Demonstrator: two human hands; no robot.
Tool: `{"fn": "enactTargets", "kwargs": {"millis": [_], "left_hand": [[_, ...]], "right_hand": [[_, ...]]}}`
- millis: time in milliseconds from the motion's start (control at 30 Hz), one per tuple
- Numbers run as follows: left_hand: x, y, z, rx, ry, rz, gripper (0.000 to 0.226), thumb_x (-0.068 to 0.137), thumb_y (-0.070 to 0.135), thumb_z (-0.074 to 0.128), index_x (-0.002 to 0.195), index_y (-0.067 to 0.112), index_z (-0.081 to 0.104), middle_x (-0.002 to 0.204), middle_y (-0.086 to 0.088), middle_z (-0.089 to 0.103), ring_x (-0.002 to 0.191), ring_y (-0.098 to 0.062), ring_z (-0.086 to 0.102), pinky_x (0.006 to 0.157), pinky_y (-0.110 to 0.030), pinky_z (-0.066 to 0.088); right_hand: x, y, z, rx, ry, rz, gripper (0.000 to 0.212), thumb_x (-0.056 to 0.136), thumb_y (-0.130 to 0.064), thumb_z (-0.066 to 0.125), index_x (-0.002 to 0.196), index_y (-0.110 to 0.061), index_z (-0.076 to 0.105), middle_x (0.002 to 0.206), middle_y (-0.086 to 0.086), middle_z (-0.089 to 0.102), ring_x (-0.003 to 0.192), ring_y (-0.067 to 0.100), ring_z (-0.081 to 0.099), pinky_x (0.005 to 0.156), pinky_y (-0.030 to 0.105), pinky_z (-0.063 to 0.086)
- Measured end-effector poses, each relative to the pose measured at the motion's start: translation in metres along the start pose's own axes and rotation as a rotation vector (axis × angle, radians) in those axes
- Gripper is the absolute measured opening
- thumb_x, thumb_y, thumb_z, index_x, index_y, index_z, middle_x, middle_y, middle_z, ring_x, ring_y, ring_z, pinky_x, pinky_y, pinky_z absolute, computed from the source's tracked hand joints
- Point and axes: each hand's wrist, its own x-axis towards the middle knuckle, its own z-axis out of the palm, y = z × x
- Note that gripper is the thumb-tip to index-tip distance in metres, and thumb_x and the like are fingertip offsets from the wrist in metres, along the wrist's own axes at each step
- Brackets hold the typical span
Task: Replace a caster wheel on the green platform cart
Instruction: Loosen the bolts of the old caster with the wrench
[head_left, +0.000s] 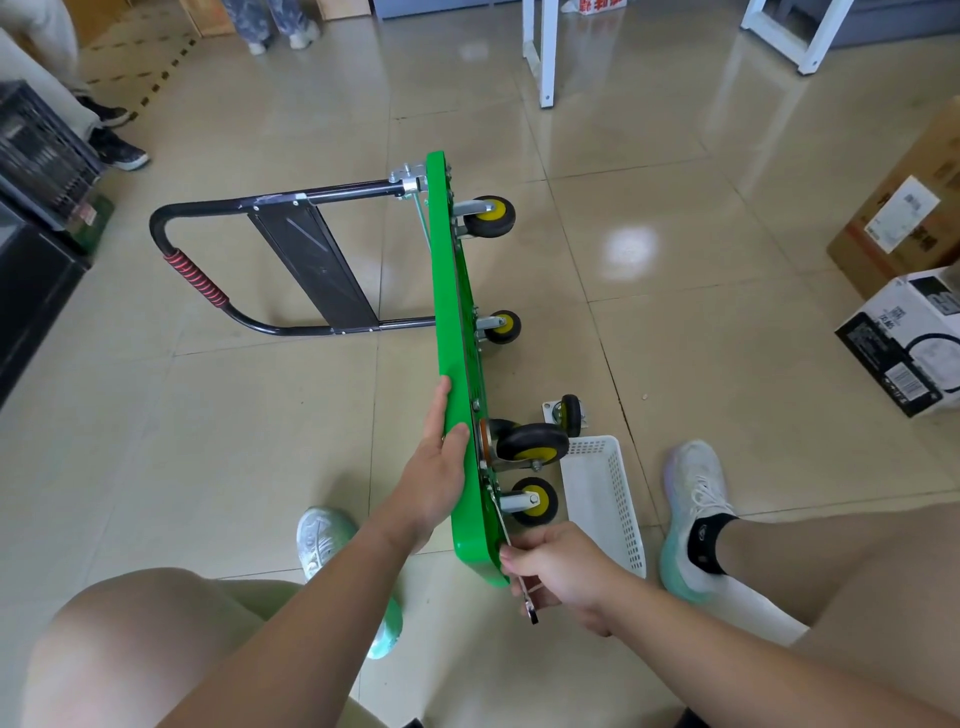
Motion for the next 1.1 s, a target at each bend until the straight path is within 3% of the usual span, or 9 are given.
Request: {"fn": "enactTargets", "kwargs": {"millis": [167, 300, 433, 533, 667, 767, 833, 933, 1100], "left_hand": [[0.000, -0.001, 0.000, -0.015, -0.008, -0.006, 0.057, 0.113, 0.032, 0.027, 0.155, 0.064, 0.004, 0.155, 0.007, 0.042, 0.119, -0.008, 0.058, 0.098, -0.034, 0.048], [0.002, -0.003, 0.000, -0.016, -0.010, -0.002, 0.056, 0.112, 0.039, 0.028, 0.149, 0.073, 0.004, 0.154, 0.006, 0.046, 0.119, -0.016, 0.062, 0.108, -0.047, 0.049], [0.002, -0.003, 0.000, -0.024, -0.011, -0.003, 0.056, 0.109, 0.042, 0.029, 0.147, 0.075, 0.005, 0.152, 0.008, 0.047, 0.120, -0.016, 0.062, 0.110, -0.050, 0.048], [0.002, -0.003, 0.000, -0.020, -0.007, -0.006, 0.056, 0.108, 0.043, 0.030, 0.147, 0.075, 0.005, 0.153, 0.009, 0.045, 0.121, -0.015, 0.060, 0.112, -0.049, 0.046], [0.002, -0.002, -0.001, -0.014, -0.007, -0.010, 0.057, 0.111, 0.039, 0.030, 0.151, 0.070, 0.005, 0.153, 0.011, 0.044, 0.124, -0.011, 0.057, 0.115, -0.047, 0.043], [0.000, -0.001, 0.000, -0.011, -0.011, -0.007, 0.057, 0.113, 0.035, 0.028, 0.154, 0.066, 0.004, 0.151, 0.010, 0.044, 0.117, -0.008, 0.058, 0.111, -0.044, 0.046], [-0.001, 0.000, 0.000, -0.010, -0.015, -0.008, 0.056, 0.112, 0.036, 0.028, 0.153, 0.067, 0.004, 0.151, 0.009, 0.045, 0.118, -0.011, 0.059, 0.111, -0.046, 0.046], [-0.001, 0.001, 0.000, 0.001, -0.001, -0.006, 0.057, 0.113, 0.035, 0.028, 0.155, 0.065, 0.005, 0.152, 0.011, 0.044, 0.115, -0.004, 0.057, 0.110, -0.042, 0.046], [-0.003, 0.004, 0.000, 0.030, 0.002, -0.004, 0.058, 0.113, 0.033, 0.027, 0.157, 0.061, 0.003, 0.145, 0.010, 0.048, 0.109, -0.003, 0.059, 0.103, -0.038, 0.047]], "right_hand": [[0.011, 0.001, -0.004, -0.055, -0.007, 0.020, 0.015, 0.092, -0.013, 0.070, 0.105, -0.007, 0.074, 0.079, 0.006, 0.070, 0.066, 0.020, 0.067, 0.066, 0.033, 0.057], [0.020, 0.009, -0.006, -0.128, 0.020, 0.015, 0.018, 0.092, -0.010, 0.069, 0.109, -0.009, 0.075, 0.083, 0.005, 0.072, 0.064, 0.016, 0.068, 0.064, 0.029, 0.057], [0.043, 0.023, -0.007, -0.213, 0.084, -0.045, 0.027, 0.093, -0.009, 0.068, 0.118, -0.017, 0.073, 0.103, -0.001, 0.075, 0.095, 0.016, 0.070, 0.083, 0.027, 0.055], [0.058, 0.022, -0.011, -0.217, 0.122, -0.073, 0.031, 0.093, -0.006, 0.068, 0.121, -0.017, 0.072, 0.114, -0.001, 0.073, 0.110, 0.018, 0.065, 0.084, 0.021, 0.046], [0.053, 0.019, -0.021, -0.281, 0.117, -0.131, 0.030, 0.091, -0.004, 0.069, 0.115, -0.020, 0.075, 0.107, -0.007, 0.074, 0.097, 0.008, 0.064, 0.073, 0.010, 0.044], [0.037, 0.029, -0.029, -0.355, 0.116, -0.083, 0.020, 0.088, -0.015, 0.074, 0.099, -0.031, 0.079, 0.090, -0.014, 0.075, 0.084, 0.006, 0.066, 0.079, 0.019, 0.051], [0.025, 0.037, -0.030, -0.364, 0.107, -0.022, 0.012, 0.086, -0.018, 0.075, 0.089, -0.029, 0.080, 0.077, -0.009, 0.073, 0.068, 0.009, 0.063, 0.071, 0.023, 0.053], [0.012, 0.033, -0.022, -0.264, 0.061, 0.029, 0.010, 0.088, -0.018, 0.073, 0.097, -0.018, 0.079, 0.073, 0.002, 0.068, 0.063, 0.015, 0.062, 0.064, 0.028, 0.054], [-0.002, 0.006, -0.007, -0.142, -0.017, 0.034, 0.019, 0.093, -0.023, 0.071, 0.108, -0.011, 0.076, 0.077, 0.003, 0.066, 0.058, 0.010, 0.062, 0.060, 0.026, 0.054]]}}
